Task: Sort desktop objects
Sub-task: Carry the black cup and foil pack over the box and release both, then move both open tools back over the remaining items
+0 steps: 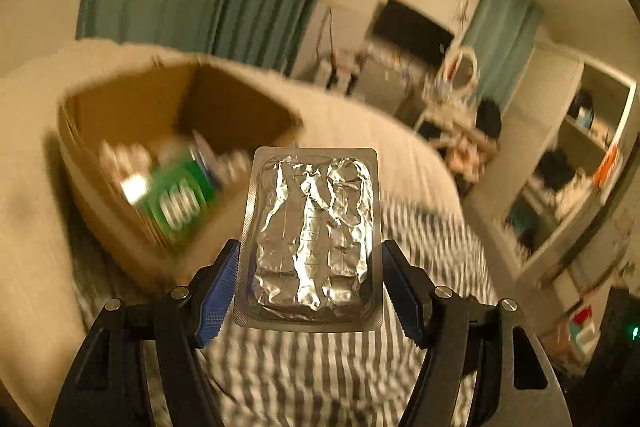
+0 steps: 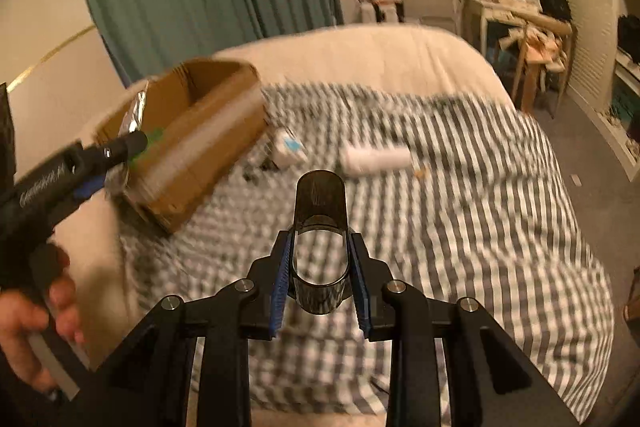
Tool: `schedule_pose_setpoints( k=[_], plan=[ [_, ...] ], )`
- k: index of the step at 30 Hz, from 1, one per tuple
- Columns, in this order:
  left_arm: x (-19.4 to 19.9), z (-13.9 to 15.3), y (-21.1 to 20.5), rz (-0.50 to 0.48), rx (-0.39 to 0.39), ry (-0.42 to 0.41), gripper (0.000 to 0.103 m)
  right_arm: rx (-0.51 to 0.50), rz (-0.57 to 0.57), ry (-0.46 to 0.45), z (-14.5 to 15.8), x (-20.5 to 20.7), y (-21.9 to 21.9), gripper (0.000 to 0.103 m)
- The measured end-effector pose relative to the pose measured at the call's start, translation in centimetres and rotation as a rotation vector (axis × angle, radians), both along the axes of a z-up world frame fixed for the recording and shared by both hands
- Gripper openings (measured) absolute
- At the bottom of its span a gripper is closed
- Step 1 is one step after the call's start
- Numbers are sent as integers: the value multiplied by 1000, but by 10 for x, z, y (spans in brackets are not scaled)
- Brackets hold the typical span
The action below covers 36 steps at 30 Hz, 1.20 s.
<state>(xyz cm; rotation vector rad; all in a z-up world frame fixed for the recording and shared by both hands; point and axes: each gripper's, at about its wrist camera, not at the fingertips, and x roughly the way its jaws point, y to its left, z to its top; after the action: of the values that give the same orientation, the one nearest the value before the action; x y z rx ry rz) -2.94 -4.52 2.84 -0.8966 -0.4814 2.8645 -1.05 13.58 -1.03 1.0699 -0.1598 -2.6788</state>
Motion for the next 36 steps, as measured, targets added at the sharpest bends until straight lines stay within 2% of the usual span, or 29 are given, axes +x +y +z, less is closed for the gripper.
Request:
schedule_pose_setpoints(
  k=[4, 6, 8, 10, 12, 14, 16, 17, 18, 19, 23, 25, 27, 29, 32, 36],
  plan=[
    [-28, 36, -47, 80, -70, 78, 71, -38, 87, 72, 47, -30, -40, 27],
    [-48, 39, -73, 129, -84, 79, 71, -59, 154, 94, 67, -57, -73, 27],
    [-72, 31, -104, 178, -66, 48, 71, -47, 188, 121, 78, -79, -104, 27],
    [-90, 15, -128, 184, -28, 7, 71, -24, 232, 133, 82, -108, -140, 27],
    [-103, 1, -141, 200, -62, 1, 71, -6, 254, 138, 78, -136, -173, 27],
    [-117, -10, -146, 165, -92, -11, 71, -4, 259, 131, 70, -159, -197, 27],
    [-121, -16, -146, 147, -119, -1, 76, -17, 246, 128, 62, -177, -212, 29],
    [-120, -19, -147, 144, -137, 9, 84, -31, 234, 130, 58, -184, -214, 45],
    [-121, -21, -145, 145, -158, 18, 101, -50, 224, 144, 58, -182, -211, 57],
    [-121, -22, -144, 149, -179, 26, 103, -70, 209, 165, 58, -180, -206, 71],
    [-115, -27, -130, 139, -222, 7, 103, -45, 152, 193, 60, -160, -171, 72],
    [-105, -24, -122, 136, -205, -4, 103, -16, 127, 196, 61, -144, -147, 72],
    [-82, -16, -106, 116, -165, 42, 103, 25, 83, 205, 60, -123, -113, 74],
    [-62, -6, -86, 79, -146, 82, 103, 49, 45, 210, 57, -106, -84, 78],
    [-39, 4, -49, -53, -110, 128, 103, 46, -4, 174, 39, -85, -36, 88],
    [-26, -13, 4, -140, -103, 142, 103, 1, -59, 123, 0, -71, 14, 102]
  ],
)
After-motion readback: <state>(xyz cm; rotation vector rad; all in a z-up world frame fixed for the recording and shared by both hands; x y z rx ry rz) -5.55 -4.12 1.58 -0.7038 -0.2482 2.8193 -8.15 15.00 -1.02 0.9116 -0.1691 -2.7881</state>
